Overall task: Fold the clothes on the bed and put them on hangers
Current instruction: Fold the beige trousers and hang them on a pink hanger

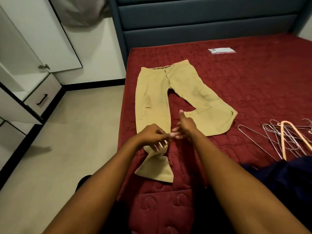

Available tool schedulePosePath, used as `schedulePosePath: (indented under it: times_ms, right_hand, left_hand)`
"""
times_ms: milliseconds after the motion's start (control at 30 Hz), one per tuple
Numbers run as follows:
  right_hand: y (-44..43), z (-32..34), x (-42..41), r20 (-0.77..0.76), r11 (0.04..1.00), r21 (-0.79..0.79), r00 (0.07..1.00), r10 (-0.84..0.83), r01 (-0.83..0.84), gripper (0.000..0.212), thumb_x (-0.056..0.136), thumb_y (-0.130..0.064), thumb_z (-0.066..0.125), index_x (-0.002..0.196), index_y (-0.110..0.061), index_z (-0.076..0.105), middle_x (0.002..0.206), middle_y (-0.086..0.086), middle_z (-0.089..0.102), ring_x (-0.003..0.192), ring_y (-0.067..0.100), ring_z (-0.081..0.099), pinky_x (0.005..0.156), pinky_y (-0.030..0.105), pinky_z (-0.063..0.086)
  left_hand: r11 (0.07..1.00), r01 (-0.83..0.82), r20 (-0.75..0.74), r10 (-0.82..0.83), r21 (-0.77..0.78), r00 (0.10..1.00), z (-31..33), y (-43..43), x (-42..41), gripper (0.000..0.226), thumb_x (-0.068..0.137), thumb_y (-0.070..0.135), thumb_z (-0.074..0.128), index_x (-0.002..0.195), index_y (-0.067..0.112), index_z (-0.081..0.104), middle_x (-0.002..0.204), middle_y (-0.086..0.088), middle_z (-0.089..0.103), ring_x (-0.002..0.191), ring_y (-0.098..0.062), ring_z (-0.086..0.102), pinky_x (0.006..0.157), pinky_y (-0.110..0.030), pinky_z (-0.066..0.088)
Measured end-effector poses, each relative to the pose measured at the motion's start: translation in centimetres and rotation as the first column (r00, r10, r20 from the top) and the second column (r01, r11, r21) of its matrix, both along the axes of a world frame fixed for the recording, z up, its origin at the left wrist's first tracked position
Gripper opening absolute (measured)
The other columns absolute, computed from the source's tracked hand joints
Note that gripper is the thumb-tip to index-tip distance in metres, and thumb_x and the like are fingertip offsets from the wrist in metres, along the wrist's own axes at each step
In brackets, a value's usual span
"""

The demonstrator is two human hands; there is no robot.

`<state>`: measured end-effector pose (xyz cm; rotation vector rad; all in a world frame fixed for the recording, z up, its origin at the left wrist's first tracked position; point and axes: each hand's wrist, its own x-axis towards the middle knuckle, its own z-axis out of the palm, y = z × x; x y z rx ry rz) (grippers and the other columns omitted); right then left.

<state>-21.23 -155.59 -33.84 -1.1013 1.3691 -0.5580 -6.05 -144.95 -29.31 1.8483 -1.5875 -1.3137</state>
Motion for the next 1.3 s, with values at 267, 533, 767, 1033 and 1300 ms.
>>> schedulePosePath:
  times_ms: [267,533,767,1033,1300]
  right_hand:
    - [4.5,-2.9,1.5,-0.217,0.945,0.079,0.920,0.327,-0.317,0.058,0.078,-0.062,0.076,0.101,-0.009,0.067,0.089,0.009,0.075,0.077,0.023,0.071,0.068,0.035,0.057]
    - [5.4,-0.4,2.8,0.511,0.960,0.167,0.852,0.113,-0.227,0.044,0.084,0.024,0.037,0.117,0.007,0.062,0.105,0.020,0.069,0.084,0.028,0.071,0.066,0.036,0.064]
    - [5.9,-1.4,0.6,0.314,0.969,0.148,0.938,0.145,-0.199,0.031,0.094,0.016,0.053,0.121,0.006,0.061,0.098,0.018,0.068,0.078,0.025,0.069,0.057,0.034,0.062]
    - [6.1,-2.6,-0.9,0.087,0.903,0.137,0.913,0.399,-0.408,0.010,0.099,-0.008,0.065,0.097,0.002,0.067,0.088,0.013,0.073,0.069,0.019,0.069,0.061,0.030,0.060]
    - [5.6,-2.8,-0.3,-0.281,0.776,0.249,0.724,0.630,-0.579,0.013,0.101,-0.010,0.056,0.096,-0.002,0.066,0.088,0.009,0.072,0.075,0.022,0.071,0.065,0.032,0.057]
  left_hand:
    - [0.708,-0.699,0.257,0.697,-0.100,0.669,-7.7,1.6,4.4,0.036,0.077,0.041,0.082,0.091,0.012,0.065,0.087,-0.006,0.069,0.078,-0.028,0.069,0.063,-0.031,0.052]
    - [0.808,-0.517,-0.556,0.577,0.283,0.598,-6.0,2.9,4.6,0.056,0.078,0.043,0.083,0.114,0.002,0.073,0.102,-0.013,0.076,0.090,-0.027,0.071,0.080,-0.037,0.055]
    - [0.816,-0.575,-0.356,0.557,0.067,0.750,-6.0,4.5,5.0,0.037,0.082,0.017,0.082,0.114,0.002,0.070,0.114,-0.015,0.073,0.087,-0.020,0.072,0.087,-0.034,0.058]
    - [0.871,-0.487,-0.235,0.486,0.058,0.842,-4.1,7.6,8.1,0.035,0.085,0.021,0.081,0.114,0.004,0.070,0.099,-0.008,0.076,0.083,-0.021,0.074,0.067,-0.026,0.061]
    - [0.857,-0.454,0.382,0.344,0.245,0.857,-5.4,4.7,8.6,0.053,0.084,0.040,0.082,0.109,0.000,0.057,0.095,-0.016,0.067,0.080,-0.031,0.068,0.061,-0.039,0.058]
